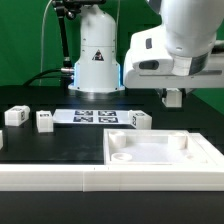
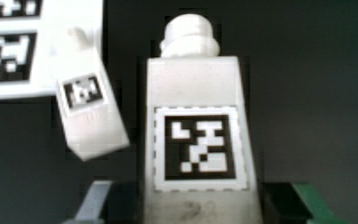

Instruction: Assemble one leg

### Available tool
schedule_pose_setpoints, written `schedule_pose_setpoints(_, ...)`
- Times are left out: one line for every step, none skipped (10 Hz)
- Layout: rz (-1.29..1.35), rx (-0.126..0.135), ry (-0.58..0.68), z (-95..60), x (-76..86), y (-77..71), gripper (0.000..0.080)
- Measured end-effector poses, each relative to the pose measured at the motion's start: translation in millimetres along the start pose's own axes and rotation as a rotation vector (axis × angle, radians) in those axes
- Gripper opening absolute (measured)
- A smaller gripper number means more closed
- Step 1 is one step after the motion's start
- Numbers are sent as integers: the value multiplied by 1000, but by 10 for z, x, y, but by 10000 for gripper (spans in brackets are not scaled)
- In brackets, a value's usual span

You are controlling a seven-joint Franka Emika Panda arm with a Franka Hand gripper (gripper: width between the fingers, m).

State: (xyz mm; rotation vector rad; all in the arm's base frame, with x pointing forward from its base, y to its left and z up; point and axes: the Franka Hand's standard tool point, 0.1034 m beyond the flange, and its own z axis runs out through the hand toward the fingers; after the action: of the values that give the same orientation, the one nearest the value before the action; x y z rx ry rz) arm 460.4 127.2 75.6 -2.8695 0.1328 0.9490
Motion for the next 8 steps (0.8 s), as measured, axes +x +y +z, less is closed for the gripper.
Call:
schedule_pose_setpoints(-16,5,97,-15,95,32,291)
schedule_pose_setpoints(-32,-9,146,-144,91,44,291)
schedule_pose_setpoints(-48,-14,213,-313,132,32,291)
schedule_pose_setpoints(-58,-8,296,-446,158,29,291)
schedule_pose_setpoints(-63,-10,336,-559,130,37,291)
schedule_pose_setpoints(-67,-13,368,-716,116,40,291)
schedule_pose_setpoints(-68,-7,419,-819,147,34,291)
schedule_pose_setpoints(-74,0,532,-821,207,16,291)
